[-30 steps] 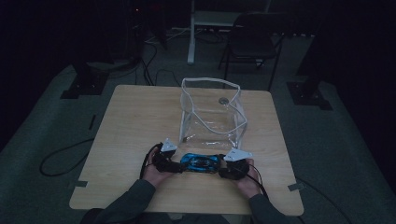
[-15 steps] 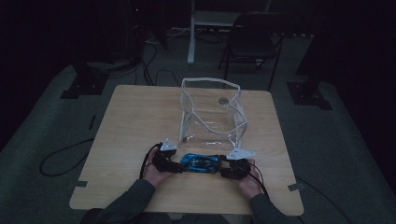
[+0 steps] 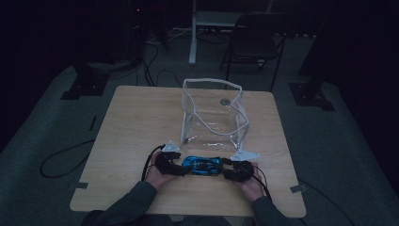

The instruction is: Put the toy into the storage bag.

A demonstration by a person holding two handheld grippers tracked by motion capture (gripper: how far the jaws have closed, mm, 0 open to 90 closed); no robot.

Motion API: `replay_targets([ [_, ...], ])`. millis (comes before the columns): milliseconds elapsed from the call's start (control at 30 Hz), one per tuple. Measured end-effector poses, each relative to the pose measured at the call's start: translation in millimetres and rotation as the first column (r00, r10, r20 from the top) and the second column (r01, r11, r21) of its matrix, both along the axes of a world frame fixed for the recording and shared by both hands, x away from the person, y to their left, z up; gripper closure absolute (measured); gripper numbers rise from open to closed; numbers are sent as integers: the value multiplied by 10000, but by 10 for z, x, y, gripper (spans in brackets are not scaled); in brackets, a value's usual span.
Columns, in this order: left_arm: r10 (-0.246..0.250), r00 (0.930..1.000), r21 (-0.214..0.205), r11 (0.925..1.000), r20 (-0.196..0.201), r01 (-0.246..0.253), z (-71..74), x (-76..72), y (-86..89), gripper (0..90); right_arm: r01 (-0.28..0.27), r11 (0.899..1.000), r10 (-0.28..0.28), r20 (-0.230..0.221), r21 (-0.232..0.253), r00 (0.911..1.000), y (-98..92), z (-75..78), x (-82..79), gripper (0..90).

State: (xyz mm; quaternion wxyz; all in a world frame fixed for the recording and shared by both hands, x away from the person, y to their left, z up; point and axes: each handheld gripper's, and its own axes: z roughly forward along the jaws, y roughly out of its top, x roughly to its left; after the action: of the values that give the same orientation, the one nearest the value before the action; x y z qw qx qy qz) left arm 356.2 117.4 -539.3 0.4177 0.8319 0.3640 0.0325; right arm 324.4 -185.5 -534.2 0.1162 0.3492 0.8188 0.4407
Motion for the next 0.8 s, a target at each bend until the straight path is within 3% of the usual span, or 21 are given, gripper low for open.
replay_targets([
  [167,-147,9996,-148,9998,-257,143,-7,3,6,160,-136,9984,175,-715,553,9973,-26,-23,21,542],
  [367,-659,9973,-111,9978,-327,656,1,-9,-31,160,-407,9988,417,390,-257,9984,11,24,-88,583],
  [500,-1082,9941,143,9940,31,1082,33,-39,-84,189,-664,9969,700,891,-429,9936,-3,38,-135,620],
  [600,-1514,9882,391,9878,237,1504,36,-68,-143,224,-914,9947,963,1150,-470,9887,-19,48,-165,636],
  [667,-1543,9875,446,9872,315,1528,43,-77,-149,228,-953,9941,1009,1213,-513,9875,-25,50,-176,638],
  [800,-1704,9845,91,9854,417,1702,86,-80,-82,312,-1308,9901,1367,1367,-513,9811,-74,65,-212,661],
])
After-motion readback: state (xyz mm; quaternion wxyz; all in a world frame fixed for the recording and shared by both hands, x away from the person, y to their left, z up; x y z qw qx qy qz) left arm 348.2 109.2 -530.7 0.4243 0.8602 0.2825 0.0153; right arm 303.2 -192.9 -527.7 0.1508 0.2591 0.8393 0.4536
